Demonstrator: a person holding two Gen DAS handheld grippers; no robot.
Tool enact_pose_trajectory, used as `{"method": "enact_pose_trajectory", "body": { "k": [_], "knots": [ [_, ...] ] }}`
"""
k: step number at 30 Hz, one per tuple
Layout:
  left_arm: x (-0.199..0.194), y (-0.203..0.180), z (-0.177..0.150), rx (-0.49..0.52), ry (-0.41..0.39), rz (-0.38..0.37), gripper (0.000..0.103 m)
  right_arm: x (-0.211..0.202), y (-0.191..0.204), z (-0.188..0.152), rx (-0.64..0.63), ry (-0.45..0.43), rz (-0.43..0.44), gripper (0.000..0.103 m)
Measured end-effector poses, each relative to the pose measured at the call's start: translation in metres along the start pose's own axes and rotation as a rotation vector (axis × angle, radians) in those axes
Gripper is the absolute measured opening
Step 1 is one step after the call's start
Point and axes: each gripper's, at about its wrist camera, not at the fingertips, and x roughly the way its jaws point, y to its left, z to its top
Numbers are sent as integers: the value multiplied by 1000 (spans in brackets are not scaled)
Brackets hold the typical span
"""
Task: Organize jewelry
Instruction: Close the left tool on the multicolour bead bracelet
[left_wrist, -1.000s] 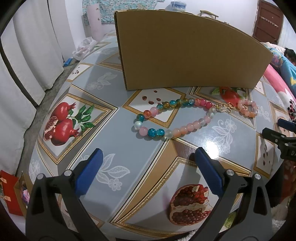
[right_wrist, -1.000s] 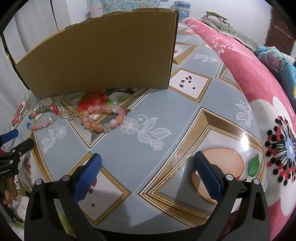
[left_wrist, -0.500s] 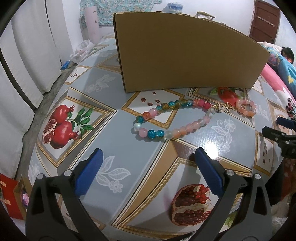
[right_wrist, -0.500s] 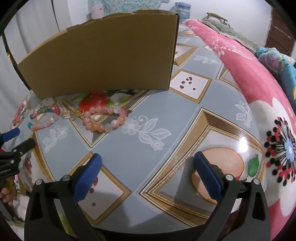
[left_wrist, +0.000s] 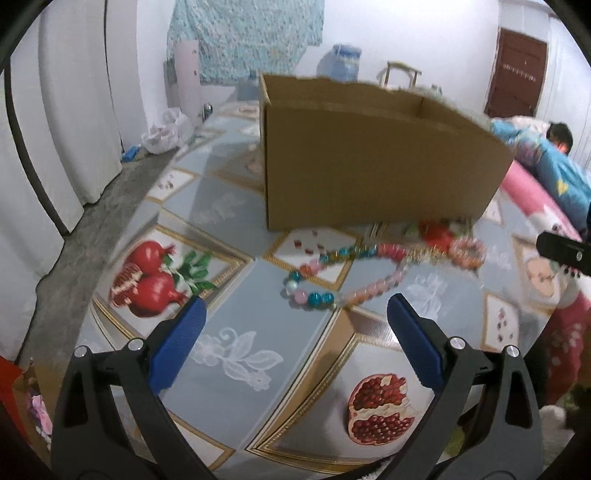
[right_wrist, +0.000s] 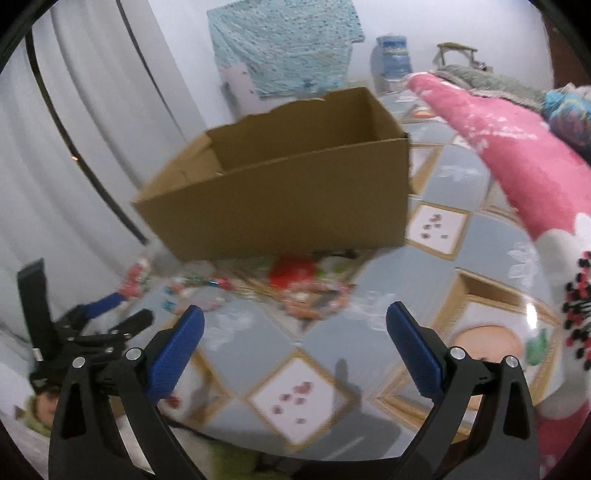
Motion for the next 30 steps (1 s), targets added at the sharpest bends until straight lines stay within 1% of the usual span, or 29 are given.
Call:
{"method": "enact_pose_trajectory", "body": {
  "k": [4,5,6,8,9,11,12,14,15,17,19,22,23,25,26,28,30],
  "knots": [
    [-15,4,4,-1,-68,-25,95,0,9,-3,31,13,90,92],
    [-17,4,5,-2,-75,-32,93,2,11,-4,36,21,103,89],
    [-17,5,6,-4,-78,-40,90,4,12,-5,41,33,116,88],
    [-15,7,8,-16,-71,-57,82,12,15,-7,54,62,150,84],
    [-11,7,8,-25,-60,-68,79,17,16,-8,64,79,170,83],
    [-5,9,8,-45,-41,-96,70,23,18,-8,80,100,199,78],
    [-1,9,9,-56,-28,-112,68,28,19,-7,89,113,212,76],
    [8,8,9,-62,-4,-120,60,33,21,-8,93,128,217,71],
    [15,7,9,-57,14,-112,57,37,22,-8,91,136,214,69],
    [25,6,12,-52,48,-88,48,41,23,-9,89,147,210,63],
    [34,6,15,-51,73,-69,45,45,24,-10,90,159,208,60],
    [47,5,17,-34,117,-44,36,50,26,-12,92,172,200,56],
    [50,5,16,-30,131,-40,31,51,26,-12,91,174,198,54],
    [52,3,13,-10,130,-27,26,54,28,-11,86,176,189,52],
    [52,1,13,4,128,-18,17,55,29,-11,82,176,187,50],
    [52,-1,11,19,123,10,9,56,30,-10,73,174,180,48],
    [50,-2,8,36,118,7,8,59,32,-9,63,177,178,46]
  ]
}}
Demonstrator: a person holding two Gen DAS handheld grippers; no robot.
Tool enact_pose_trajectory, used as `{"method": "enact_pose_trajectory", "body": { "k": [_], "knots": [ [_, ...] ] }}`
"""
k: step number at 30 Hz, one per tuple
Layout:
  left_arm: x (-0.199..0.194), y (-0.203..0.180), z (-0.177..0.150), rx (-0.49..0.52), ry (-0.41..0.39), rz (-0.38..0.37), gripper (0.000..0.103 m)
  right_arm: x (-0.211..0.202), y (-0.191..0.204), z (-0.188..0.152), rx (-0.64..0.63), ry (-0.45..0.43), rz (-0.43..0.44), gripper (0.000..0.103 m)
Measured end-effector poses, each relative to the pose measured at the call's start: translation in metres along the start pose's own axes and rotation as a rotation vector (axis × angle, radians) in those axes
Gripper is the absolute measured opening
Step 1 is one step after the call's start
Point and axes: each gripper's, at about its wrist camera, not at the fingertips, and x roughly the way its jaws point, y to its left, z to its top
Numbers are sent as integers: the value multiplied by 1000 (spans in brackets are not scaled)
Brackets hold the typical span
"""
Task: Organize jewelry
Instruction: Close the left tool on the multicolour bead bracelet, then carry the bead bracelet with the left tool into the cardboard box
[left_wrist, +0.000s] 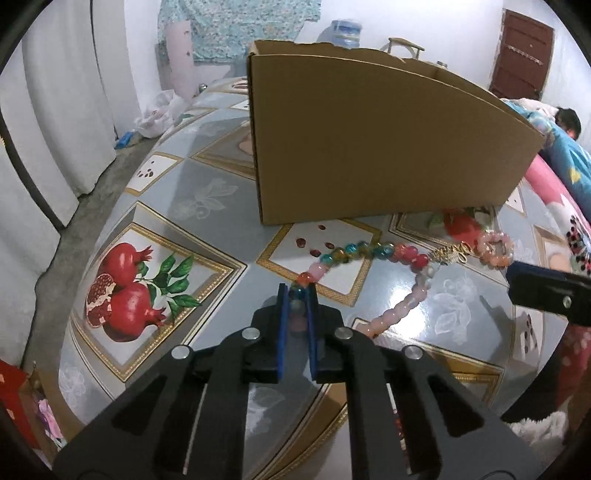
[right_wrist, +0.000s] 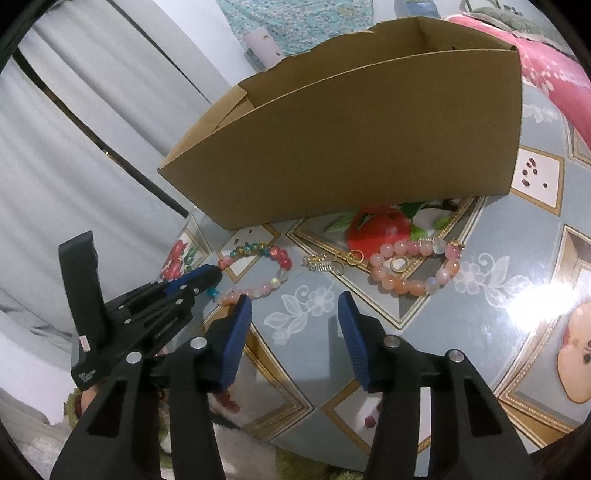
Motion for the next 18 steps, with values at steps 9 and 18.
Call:
{"method": "enact_pose_trajectory", "body": {
  "k": [9,18],
  "knots": [
    [-11,13,-11,11,1,-17,8,18,20,16,-85,22,33,37],
    [-8,25,-8,-19,-1,-34,8,62,51,29,-244,99,-49,30]
  ]
}}
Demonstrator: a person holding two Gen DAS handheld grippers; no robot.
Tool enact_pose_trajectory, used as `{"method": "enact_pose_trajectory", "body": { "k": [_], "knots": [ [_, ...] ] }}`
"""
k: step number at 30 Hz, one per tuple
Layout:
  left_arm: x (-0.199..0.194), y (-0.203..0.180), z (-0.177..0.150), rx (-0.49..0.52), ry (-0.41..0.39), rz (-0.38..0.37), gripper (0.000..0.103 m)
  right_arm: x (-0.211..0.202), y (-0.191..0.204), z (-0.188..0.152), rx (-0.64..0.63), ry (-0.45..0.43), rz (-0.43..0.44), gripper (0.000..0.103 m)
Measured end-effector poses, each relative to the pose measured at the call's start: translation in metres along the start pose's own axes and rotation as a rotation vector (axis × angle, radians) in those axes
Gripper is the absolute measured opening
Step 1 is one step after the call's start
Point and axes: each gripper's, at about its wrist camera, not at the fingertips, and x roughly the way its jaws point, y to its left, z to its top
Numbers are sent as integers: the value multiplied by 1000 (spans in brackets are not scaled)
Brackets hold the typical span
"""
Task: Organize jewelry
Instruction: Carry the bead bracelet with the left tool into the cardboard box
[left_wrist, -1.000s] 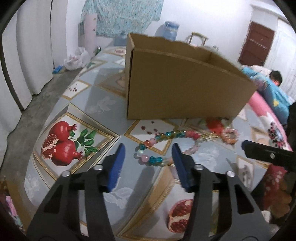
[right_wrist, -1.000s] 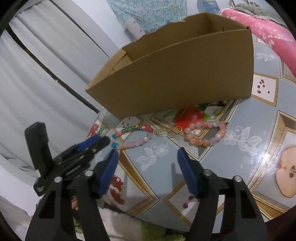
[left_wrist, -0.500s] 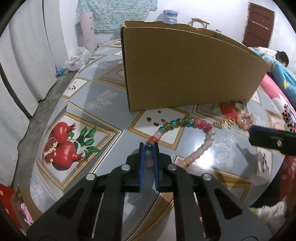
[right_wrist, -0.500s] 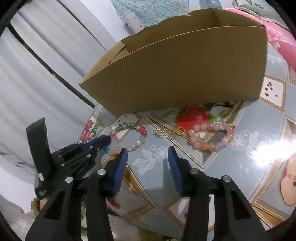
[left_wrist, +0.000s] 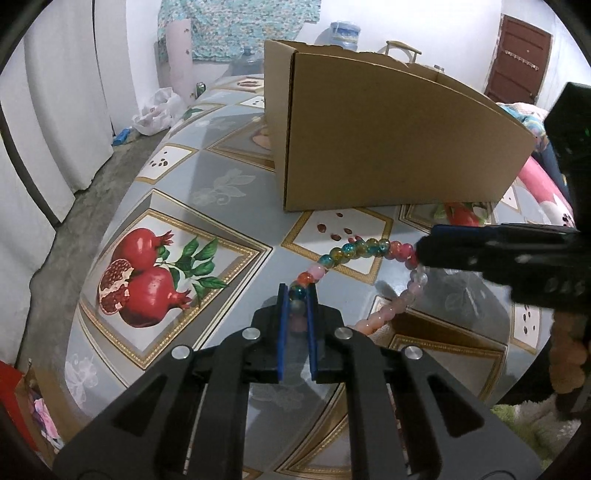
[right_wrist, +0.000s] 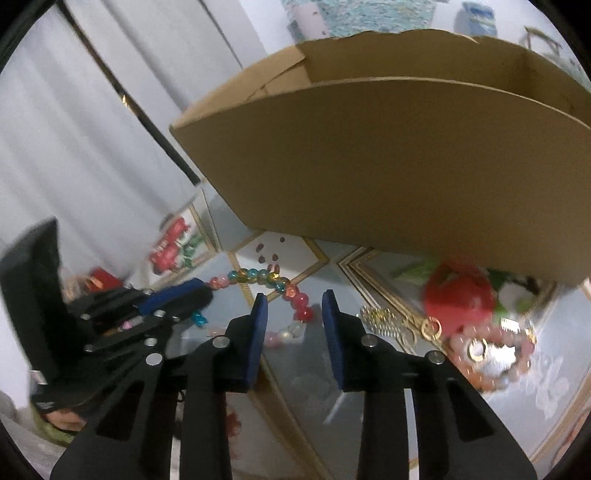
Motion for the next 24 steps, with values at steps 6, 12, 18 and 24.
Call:
{"method": "enact_pose_trajectory", "body": {
  "k": [6,12,18,24],
  "knots": [
    [3,1,3,6,3,-5,9,16,15,5,-126,28,-101,23],
    [4,-6,3,37,-23,17,8,20,22,4,-192,40,-144,10],
    [-10,-12,6,59,-75,13,8,0,21,5,-163,-20,-112,10],
    [-38,-20,19,66,-141,-11,8,-33,23,6,-151,-100,-91,10]
  ]
}}
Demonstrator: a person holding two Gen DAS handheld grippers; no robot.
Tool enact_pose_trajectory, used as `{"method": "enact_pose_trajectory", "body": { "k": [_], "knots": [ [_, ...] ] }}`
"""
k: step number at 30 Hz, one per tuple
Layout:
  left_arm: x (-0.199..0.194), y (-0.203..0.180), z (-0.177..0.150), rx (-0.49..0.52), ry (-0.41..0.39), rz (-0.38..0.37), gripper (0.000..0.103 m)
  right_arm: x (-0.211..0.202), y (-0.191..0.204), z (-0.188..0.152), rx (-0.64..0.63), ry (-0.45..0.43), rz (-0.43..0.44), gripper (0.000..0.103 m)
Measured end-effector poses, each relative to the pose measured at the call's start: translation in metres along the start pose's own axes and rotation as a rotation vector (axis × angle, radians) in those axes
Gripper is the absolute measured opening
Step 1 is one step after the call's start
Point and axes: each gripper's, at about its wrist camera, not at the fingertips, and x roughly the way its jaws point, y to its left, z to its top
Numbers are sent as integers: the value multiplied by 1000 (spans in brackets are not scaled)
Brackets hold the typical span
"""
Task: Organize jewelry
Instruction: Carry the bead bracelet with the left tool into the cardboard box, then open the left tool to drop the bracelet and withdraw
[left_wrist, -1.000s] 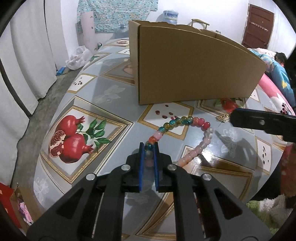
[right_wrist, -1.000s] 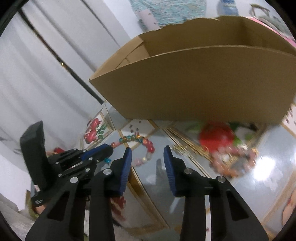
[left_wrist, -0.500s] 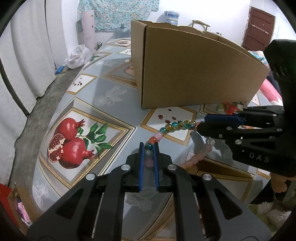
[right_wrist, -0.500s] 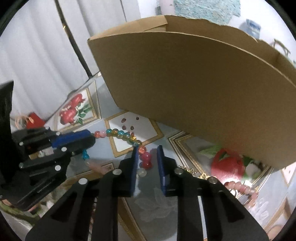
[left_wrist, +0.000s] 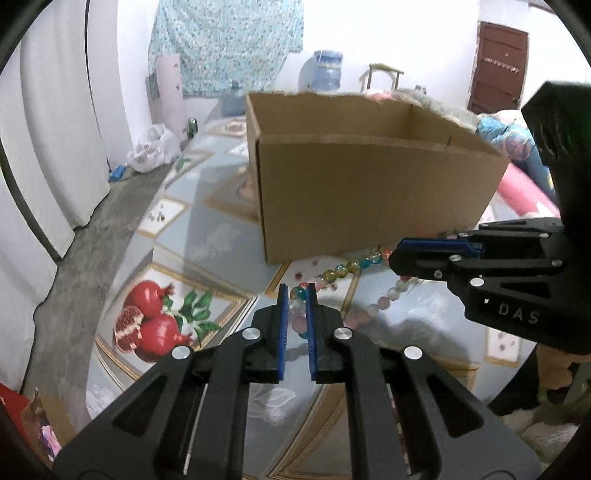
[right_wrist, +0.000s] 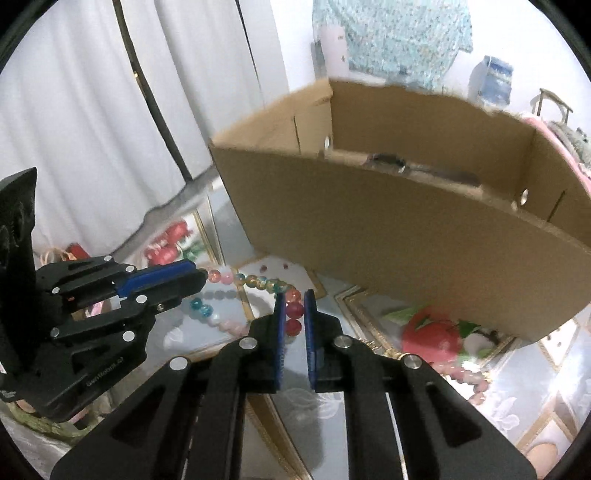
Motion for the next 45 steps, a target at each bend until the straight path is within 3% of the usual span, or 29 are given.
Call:
{"method": "enact_pose_trajectory", "body": {
  "k": [7,15,18,22,26,30,34,36,39,45],
  "knots": [
    [-40,-20,34,54,-121,-20,8,-53,2,18,3,-127,24,10],
    [-82,-46,102,168,-311,-46,8,-119,-16,59,-24,-302,32,10],
    [-77,-48,130,191,-340,-63,8,-118,-41,86,12,-298,93,10],
    [-38,-45,162,175,-255,-91,8,-81,-80,118,120,-195,197,10],
    [21,-30,178,101,-113,-102,8,-31,-109,135,223,-52,224,10],
    [71,-21,170,92,28,-81,8,16,-122,136,301,105,212,10],
    [88,-13,158,134,81,-31,9,43,-123,130,330,202,229,11],
    [90,-9,156,135,90,-12,9,46,-121,129,333,212,243,11],
    [87,-3,155,117,85,-9,25,47,-118,129,314,210,229,13],
    [59,7,160,74,-3,-30,34,20,-127,128,313,126,210,31]
  ]
}}
